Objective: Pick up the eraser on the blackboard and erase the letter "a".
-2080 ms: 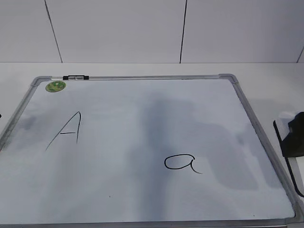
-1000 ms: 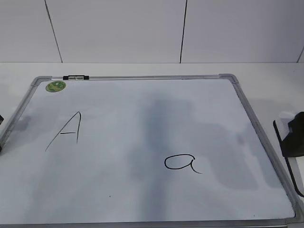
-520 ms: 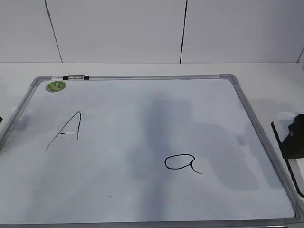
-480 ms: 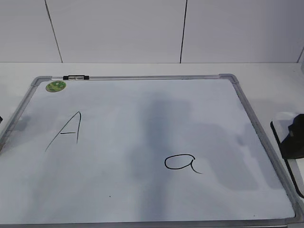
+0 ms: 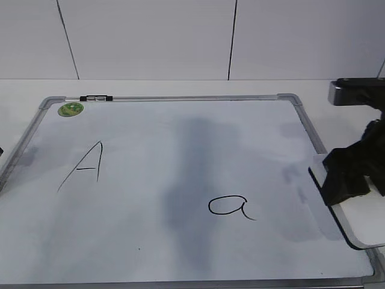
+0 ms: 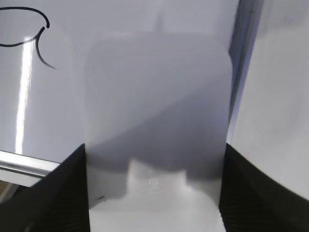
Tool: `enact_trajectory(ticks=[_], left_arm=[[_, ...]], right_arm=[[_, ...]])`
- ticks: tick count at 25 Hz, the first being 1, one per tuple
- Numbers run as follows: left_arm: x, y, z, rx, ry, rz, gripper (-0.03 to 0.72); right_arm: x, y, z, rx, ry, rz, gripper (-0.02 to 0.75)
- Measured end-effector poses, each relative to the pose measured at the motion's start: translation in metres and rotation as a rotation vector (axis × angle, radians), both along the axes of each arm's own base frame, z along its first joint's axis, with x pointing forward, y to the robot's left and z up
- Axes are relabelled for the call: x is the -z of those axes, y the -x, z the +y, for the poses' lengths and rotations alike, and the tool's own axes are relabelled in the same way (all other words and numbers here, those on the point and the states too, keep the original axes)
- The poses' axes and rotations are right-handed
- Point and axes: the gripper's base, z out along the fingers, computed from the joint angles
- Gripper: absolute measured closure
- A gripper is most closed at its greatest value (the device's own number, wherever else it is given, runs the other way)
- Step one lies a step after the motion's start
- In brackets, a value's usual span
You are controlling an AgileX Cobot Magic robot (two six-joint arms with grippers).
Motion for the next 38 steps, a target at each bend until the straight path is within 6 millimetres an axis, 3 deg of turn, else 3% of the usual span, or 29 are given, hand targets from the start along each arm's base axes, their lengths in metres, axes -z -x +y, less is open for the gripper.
enact_trajectory(ticks=[11,16,21,25,33,38], left_arm=[[0.0,0.0,0.0,0.0,0.0,0.0,0.657],[0.0,0.0,0.0,0.0,0.0,0.0,0.656],[0.0,0.0,0.0,0.0,0.0,0.0,0.655],[0.0,0.0,0.0,-0.001,0.0,0.0,0.655],[0.0,0.0,0.0,-0.001,0.0,0.0,0.655],[0.0,0.0,0.0,-0.001,0.0,0.0,0.655]], right_arm=[[0.036,-0.054,0.071,-0.193,0.063,0.082,0.193],[0.058,-0.074,0.082,-0.207,0.092,0.114,0.193],[0.079,-0.082,0.086,-0.21,0.116,0.168,0.193],[0.079,-0.08,0.097,-0.253,0.138,0.165,0.193],[0.08,-0.048,0.166,-0.471,0.146,0.098,0.193],[0.08,-0.037,0.187,-0.533,0.142,0.079,0.193]])
